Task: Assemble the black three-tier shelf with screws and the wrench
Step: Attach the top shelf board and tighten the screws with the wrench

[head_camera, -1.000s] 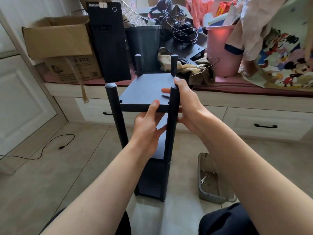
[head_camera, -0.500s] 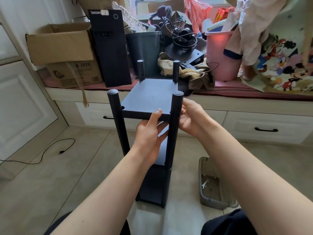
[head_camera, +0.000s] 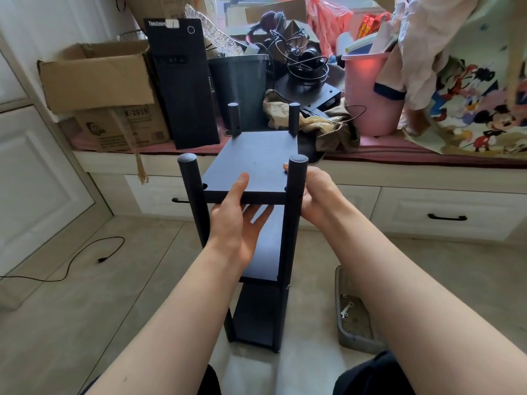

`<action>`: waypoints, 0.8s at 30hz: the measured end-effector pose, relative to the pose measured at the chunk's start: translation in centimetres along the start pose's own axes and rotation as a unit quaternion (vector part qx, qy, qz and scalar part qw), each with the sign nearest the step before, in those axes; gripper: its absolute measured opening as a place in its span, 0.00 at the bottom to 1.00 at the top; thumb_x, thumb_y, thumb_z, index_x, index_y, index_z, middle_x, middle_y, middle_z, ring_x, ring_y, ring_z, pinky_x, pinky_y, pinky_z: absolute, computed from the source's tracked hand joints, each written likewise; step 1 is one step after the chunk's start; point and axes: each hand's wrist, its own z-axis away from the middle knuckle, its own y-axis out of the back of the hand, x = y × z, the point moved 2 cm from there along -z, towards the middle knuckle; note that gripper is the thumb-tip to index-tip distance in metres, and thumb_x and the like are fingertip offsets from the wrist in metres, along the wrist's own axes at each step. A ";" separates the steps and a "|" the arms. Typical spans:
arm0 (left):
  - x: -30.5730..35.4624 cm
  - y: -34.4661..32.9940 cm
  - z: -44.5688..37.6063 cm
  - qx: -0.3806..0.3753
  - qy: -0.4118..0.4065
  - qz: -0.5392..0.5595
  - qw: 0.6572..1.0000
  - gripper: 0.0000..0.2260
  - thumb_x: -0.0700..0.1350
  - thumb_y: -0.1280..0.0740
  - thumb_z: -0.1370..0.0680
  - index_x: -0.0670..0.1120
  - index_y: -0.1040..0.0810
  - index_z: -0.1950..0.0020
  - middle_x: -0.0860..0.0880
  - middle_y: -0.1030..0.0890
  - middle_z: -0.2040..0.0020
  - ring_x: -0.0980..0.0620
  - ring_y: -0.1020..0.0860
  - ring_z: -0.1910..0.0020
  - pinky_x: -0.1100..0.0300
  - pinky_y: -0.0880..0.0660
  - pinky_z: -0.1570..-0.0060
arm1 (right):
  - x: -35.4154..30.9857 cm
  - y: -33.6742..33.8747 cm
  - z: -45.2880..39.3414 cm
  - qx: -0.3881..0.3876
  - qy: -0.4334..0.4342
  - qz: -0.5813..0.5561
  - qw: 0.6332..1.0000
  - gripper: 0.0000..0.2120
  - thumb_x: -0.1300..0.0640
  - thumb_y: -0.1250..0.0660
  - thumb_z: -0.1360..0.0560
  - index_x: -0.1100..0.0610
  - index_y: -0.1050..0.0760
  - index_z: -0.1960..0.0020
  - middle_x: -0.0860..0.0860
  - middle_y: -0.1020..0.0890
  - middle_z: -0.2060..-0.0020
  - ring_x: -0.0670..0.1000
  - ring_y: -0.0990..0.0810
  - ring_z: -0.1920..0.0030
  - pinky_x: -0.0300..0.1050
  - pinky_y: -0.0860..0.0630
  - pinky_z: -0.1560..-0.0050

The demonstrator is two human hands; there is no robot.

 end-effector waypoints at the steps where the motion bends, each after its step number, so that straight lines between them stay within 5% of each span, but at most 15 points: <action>1: 0.3 0.0 -0.1 0.005 -0.006 0.023 1.000 0.19 0.45 0.32 0.20 0.42 0.24 0.30 0.44 0.16 0.41 0.46 0.16 0.44 0.54 0.17 0.51 | 0.0 0.0 0.0 0.001 0.003 0.006 1.000 0.24 0.70 0.37 0.25 0.72 0.34 0.29 0.69 0.35 0.30 0.72 0.27 0.35 0.68 0.33 0.31; 3: 0.8 0.1 -0.3 0.001 -0.016 0.060 0.998 0.18 0.41 0.34 0.19 0.39 0.25 0.30 0.42 0.17 0.40 0.45 0.16 0.43 0.54 0.17 0.49 | -0.2 0.0 -0.1 0.007 0.008 0.012 1.000 0.22 0.70 0.37 0.25 0.72 0.31 0.32 0.67 0.33 0.30 0.71 0.28 0.33 0.68 0.34 0.31; 5: 1.0 -0.1 -0.3 -0.010 -0.021 0.074 0.997 0.17 0.39 0.35 0.19 0.38 0.26 0.30 0.41 0.17 0.39 0.45 0.16 0.43 0.54 0.17 0.50 | -0.3 0.0 -0.2 0.008 0.004 -0.002 1.000 0.16 0.70 0.37 0.26 0.70 0.27 0.38 0.62 0.26 0.34 0.65 0.23 0.42 0.66 0.33 0.30; 7: 1.0 -0.1 -0.2 -0.017 -0.022 0.081 0.996 0.17 0.38 0.35 0.19 0.38 0.26 0.30 0.41 0.17 0.40 0.45 0.16 0.45 0.55 0.17 0.53 | -0.4 0.0 -0.3 0.004 -0.001 -0.021 1.000 0.13 0.70 0.37 0.26 0.66 0.28 0.41 0.57 0.23 0.39 0.59 0.28 0.50 0.56 0.32 0.30; 10: 1.0 -0.1 -0.1 -0.023 -0.021 0.086 0.996 0.18 0.38 0.35 0.18 0.37 0.27 0.29 0.41 0.17 0.39 0.46 0.15 0.46 0.56 0.18 0.55 | -0.5 -0.1 -0.4 -0.004 0.002 -0.025 1.000 0.10 0.70 0.36 0.25 0.62 0.29 0.45 0.57 0.28 0.50 0.57 0.30 0.51 0.50 0.29 0.42; 12: 1.0 0.0 -0.1 -0.025 -0.026 0.084 0.996 0.18 0.38 0.35 0.19 0.37 0.27 0.29 0.41 0.17 0.40 0.46 0.15 0.46 0.56 0.17 0.55 | -0.6 -0.1 -0.2 0.000 0.005 -0.020 1.000 0.10 0.70 0.37 0.25 0.65 0.28 0.44 0.58 0.26 0.47 0.58 0.29 0.50 0.51 0.28 0.44; 15: 1.2 -0.1 -0.1 -0.038 -0.039 0.082 0.995 0.18 0.37 0.35 0.19 0.37 0.27 0.29 0.41 0.17 0.39 0.45 0.16 0.44 0.54 0.17 0.50 | -0.9 -0.2 -0.2 -0.004 0.003 -0.038 0.999 0.22 0.71 0.37 0.24 0.72 0.32 0.31 0.65 0.28 0.32 0.63 0.23 0.40 0.60 0.32 0.30; 17: 1.2 -0.1 -0.2 -0.046 -0.045 0.081 0.995 0.18 0.37 0.35 0.19 0.38 0.27 0.29 0.41 0.17 0.40 0.45 0.16 0.43 0.53 0.18 0.49 | -1.0 -0.3 -0.2 -0.006 -0.004 -0.046 0.999 0.26 0.71 0.38 0.25 0.70 0.36 0.27 0.67 0.33 0.30 0.64 0.31 0.29 0.65 0.35 0.29; 24: 1.4 0.1 0.1 -0.028 -0.046 0.031 0.998 0.17 0.42 0.34 0.18 0.38 0.25 0.31 0.41 0.16 0.42 0.43 0.16 0.45 0.52 0.17 0.49 | -1.2 0.0 0.0 -0.026 -0.030 -0.055 0.998 0.26 0.65 0.36 0.23 0.68 0.36 0.26 0.64 0.36 0.27 0.63 0.40 0.26 0.61 0.40 0.25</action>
